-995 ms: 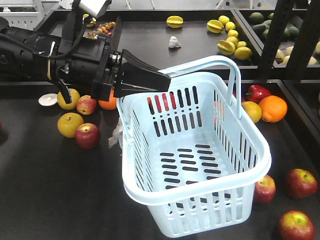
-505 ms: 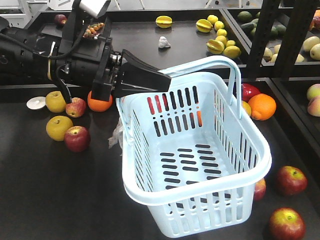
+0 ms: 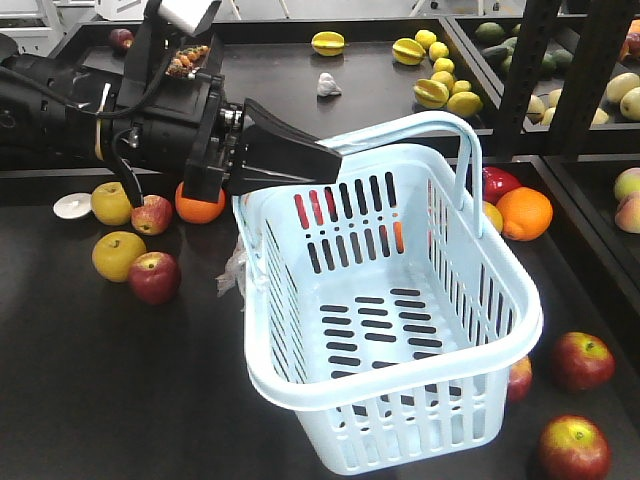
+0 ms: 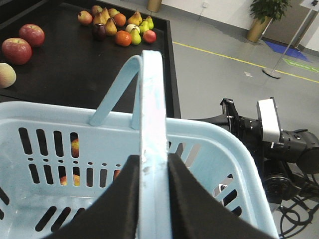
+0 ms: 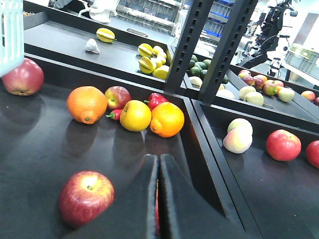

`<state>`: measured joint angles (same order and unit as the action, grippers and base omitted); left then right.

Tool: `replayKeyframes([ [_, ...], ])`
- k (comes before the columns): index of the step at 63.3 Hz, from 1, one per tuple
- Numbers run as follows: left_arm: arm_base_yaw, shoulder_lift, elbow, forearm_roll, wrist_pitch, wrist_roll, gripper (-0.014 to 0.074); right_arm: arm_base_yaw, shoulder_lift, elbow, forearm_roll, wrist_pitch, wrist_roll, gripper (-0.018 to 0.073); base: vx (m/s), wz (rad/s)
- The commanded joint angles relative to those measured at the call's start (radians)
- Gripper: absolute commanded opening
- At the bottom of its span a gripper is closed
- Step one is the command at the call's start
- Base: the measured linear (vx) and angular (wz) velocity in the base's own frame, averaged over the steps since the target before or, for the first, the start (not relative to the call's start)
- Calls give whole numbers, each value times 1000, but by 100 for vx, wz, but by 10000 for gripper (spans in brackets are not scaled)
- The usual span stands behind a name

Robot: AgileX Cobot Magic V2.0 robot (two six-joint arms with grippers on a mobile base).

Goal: Pick three apples into basket with both arms
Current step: 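Drive the base alongside the fruit table holding the basket aloft, then lower the light-blue basket onto the table with the left gripper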

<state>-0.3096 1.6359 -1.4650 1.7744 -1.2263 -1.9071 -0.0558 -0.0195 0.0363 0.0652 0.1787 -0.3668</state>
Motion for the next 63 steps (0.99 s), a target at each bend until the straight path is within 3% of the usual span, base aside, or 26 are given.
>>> replayKeyframes([
  [1,-1,-47,-30,41,-117,-6,-8,-5,0,1,-5,-74,-7,-3,0,0],
  [8,-1,-47,-30,42,-117,-6,-8,-5,0,1,-5,-74,-7,-3,0,0],
  [21,-1,-47,-30,-24,-100,-8,-8,-5,0,1,-5,-74,-7,-3,0,0],
  [28,-15,-47,-30,-37,-5,-9,-8,-5,0,1,-5,-76,-7,-3,0,0],
  [40,-51,-19,-30,-35,164,-9,-8,-5,0,1,-5,-76,-7,-3,0,0],
  [63,-51,166,-31,38,219,-8,-8,-5,0,1,-5,-76,-7,-3,0,0],
])
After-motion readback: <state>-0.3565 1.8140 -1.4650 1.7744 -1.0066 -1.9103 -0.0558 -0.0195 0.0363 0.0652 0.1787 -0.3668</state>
